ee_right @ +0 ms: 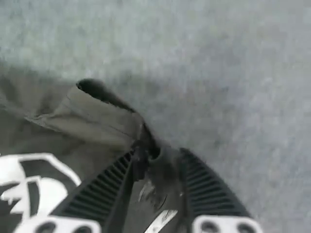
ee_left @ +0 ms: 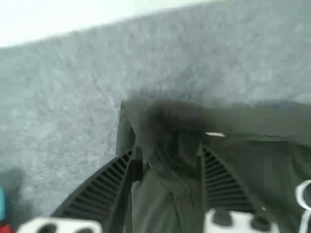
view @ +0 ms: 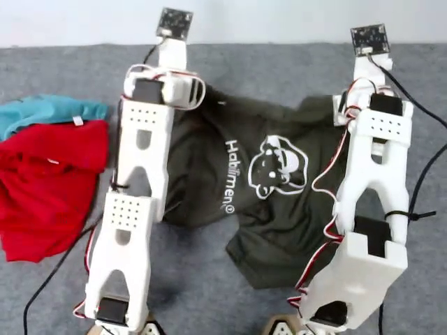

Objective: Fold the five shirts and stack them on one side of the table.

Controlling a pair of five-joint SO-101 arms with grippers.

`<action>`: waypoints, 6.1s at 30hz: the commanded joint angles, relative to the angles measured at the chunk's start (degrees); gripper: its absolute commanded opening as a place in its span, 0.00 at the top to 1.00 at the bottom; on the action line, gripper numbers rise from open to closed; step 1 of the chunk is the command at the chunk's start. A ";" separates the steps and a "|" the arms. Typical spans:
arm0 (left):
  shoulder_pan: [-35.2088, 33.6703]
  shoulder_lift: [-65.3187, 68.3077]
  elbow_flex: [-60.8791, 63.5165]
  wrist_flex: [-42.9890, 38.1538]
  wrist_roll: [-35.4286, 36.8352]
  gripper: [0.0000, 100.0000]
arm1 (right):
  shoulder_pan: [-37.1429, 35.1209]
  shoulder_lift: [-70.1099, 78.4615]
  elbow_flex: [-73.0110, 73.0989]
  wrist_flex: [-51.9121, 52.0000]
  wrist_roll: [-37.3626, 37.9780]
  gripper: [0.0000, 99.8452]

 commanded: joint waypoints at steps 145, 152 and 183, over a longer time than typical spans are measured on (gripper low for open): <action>12.04 -44.48 93.93 11.78 -21.19 0.91 | -1.80 -39.08 41.14 37.32 10.64 0.81; 19.87 -55.21 92.26 13.45 -21.45 0.90 | -1.80 -39.08 41.14 37.32 10.64 0.81; 9.67 -35.52 95.25 8.44 -34.02 0.91 | -1.80 -39.08 41.14 37.32 10.64 0.81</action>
